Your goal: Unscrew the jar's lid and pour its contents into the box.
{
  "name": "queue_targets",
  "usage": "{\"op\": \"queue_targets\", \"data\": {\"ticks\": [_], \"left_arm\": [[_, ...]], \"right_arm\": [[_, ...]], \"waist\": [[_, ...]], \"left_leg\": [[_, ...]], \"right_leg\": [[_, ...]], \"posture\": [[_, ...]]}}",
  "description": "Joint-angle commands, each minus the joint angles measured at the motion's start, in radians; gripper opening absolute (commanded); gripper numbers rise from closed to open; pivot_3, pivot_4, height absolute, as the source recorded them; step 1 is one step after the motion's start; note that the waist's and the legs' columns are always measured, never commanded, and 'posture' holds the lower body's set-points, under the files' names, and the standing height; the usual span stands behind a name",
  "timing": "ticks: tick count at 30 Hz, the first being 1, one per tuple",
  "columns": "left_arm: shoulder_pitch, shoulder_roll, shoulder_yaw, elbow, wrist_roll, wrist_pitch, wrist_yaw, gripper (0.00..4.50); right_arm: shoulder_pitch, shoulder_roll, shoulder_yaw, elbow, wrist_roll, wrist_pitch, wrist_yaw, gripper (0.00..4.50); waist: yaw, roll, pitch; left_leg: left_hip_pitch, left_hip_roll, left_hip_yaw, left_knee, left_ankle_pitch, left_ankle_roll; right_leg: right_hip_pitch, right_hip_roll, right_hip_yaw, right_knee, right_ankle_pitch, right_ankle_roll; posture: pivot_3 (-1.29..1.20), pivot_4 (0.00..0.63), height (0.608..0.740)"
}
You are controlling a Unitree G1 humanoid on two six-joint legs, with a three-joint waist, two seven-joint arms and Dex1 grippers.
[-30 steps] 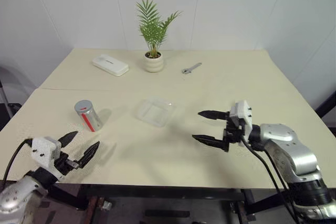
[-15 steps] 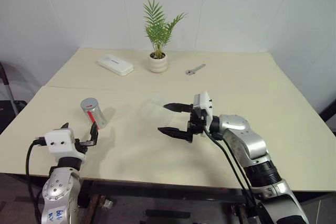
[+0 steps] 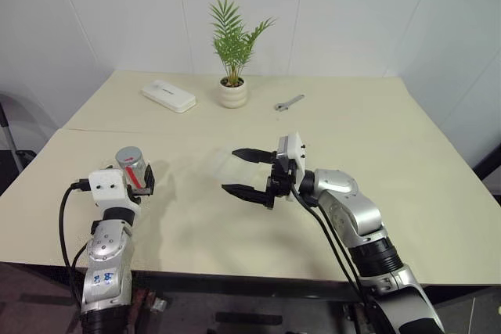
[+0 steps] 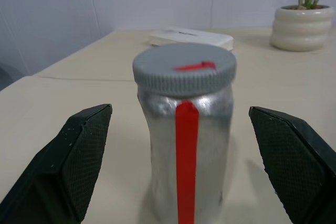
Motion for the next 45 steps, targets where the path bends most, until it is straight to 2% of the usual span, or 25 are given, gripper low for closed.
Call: {"op": "queue_targets", "data": {"ticks": [1, 5, 6, 9, 14, 18, 20, 25, 30, 35, 45], "left_arm": [[-0.029, 0.023, 0.003, 0.04, 0.013, -0.04, 0.011, 4.47], [-0.049, 0.036, -0.009, 0.097, 0.028, -0.058, 0.015, 4.47], [-0.048, 0.038, -0.006, 0.103, 0.026, -0.06, 0.018, 4.29], [-0.045, 0.037, 0.0, 0.109, 0.015, -0.077, 0.019, 3.55], [-0.048, 0.034, -0.002, 0.13, -0.009, -0.11, -0.009, 1.99], [-0.056, 0.022, 0.0, 0.127, -0.069, -0.158, -0.066, 1.95], [-0.045, 0.033, -0.014, 0.043, -0.149, -0.127, -0.154, 1.95], [0.053, 0.172, -0.07, -0.247, -0.387, 0.133, -0.429, 1.95], [0.146, 0.318, -0.123, -0.398, -0.531, 0.316, -0.621, 1.95], [0.151, 0.325, -0.136, -0.421, -0.542, 0.342, -0.644, 1.95], [0.13, 0.282, -0.159, -0.423, -0.521, 0.335, -0.631, 1.95]], "right_arm": [[-0.009, 0.009, -0.017, -0.023, 0.01, -0.021, -0.005, 4.5], [-0.011, 0.014, -0.016, -0.022, 0.01, -0.027, -0.007, 4.5], [-0.011, 0.015, -0.015, -0.023, 0.01, -0.028, -0.008, 4.5], [-0.008, 0.018, -0.017, -0.023, 0.008, -0.031, -0.013, 4.5], [0.004, 0.023, -0.015, -0.026, 0.006, -0.033, -0.023, 4.5], [0.015, 0.022, -0.013, -0.03, 0.004, -0.031, -0.028, 4.5], [0.001, 0.021, -0.016, -0.033, 0.008, -0.014, -0.035, 4.5], [-0.12, 0.045, -0.019, -0.066, 0.051, 0.148, -0.1, 4.5], [-0.209, 0.094, 0.04, -0.103, 0.073, 0.307, -0.133, 4.5], [-0.241, 0.146, 0.073, -0.08, 0.05, 0.339, -0.158, 4.5], [-0.252, 0.144, 0.091, -0.015, -0.014, 0.326, -0.168, 4.5]], "waist": [[-0.002, 0.0, 0.0], [-0.002, 0.0, 0.0], [-0.001, 0.0, 0.0], [-0.001, 0.0, 0.0], [-0.001, 0.0, 0.0], [0.0, 0.0, 0.0], [-0.001, 0.0, 0.0], [-0.015, -0.001, 0.0], [-0.033, -0.001, 0.0], [-0.028, -0.001, 0.0], [-0.027, -0.001, 0.0]], "left_leg": [[0.0, 0.0, 0.0, 0.0, 0.0, 0.0], [0.0, 0.001, 0.002, 0.0, 0.0, 0.0], [0.0, 0.001, 0.002, 0.0, 0.0, 0.0], [0.0, 0.002, 0.004, 0.0, 0.0, -0.001], [0.0, 0.002, 0.005, 0.0, -0.001, -0.001], [0.0, 0.002, 0.006, 0.0, -0.001, -0.001], [0.0, 0.002, 0.007, 0.0, -0.001, -0.001], [-0.001, 0.003, 0.015, -0.001, -0.001, -0.001], [0.002, 0.004, 0.017, -0.001, -0.002, 0.0], [0.002, 0.006, 0.017, -0.001, -0.002, 0.0], [0.001, 0.006, 0.018, -0.001, -0.002, 0.0]], "right_leg": [[0.0, 0.0, 0.0, 0.0, 0.0, 0.0], [-0.002, 0.001, 0.0, 0.001, 0.0, 0.0], [-0.002, 0.001, 0.001, 0.001, 0.0, 0.0], [-0.003, 0.001, 0.002, 0.001, 0.0, 0.0], [-0.004, 0.001, 0.003, 0.001, 0.0, 0.0], [-0.005, 0.001, 0.004, 0.002, 0.0, -0.001], [-0.005, 0.001, 0.004, 0.002, 0.001, -0.001], [-0.013, 0.002, 0.015, 0.008, 0.001, -0.001], [-0.014, 0.005, 0.021, 0.01, 0.0, -0.002], [-0.015, 0.006, 0.021, 0.01, -0.001, -0.004], [-0.015, 0.007, 0.022, 0.008, -0.001, -0.004]], "posture": [[0.0, 0.15, 0.74], [0.0, 0.15, 0.74], [0.0, 0.15, 0.74], [0.0, 0.15, 0.74], [0.0, 0.15, 0.74], [0.0, 0.15, 0.74], [0.0, 0.15, 0.74], [0.0, 0.15, 0.74], [0.0, 0.15, 0.74], [0.0, 0.15, 0.74], [0.0, 0.15, 0.74]]}}
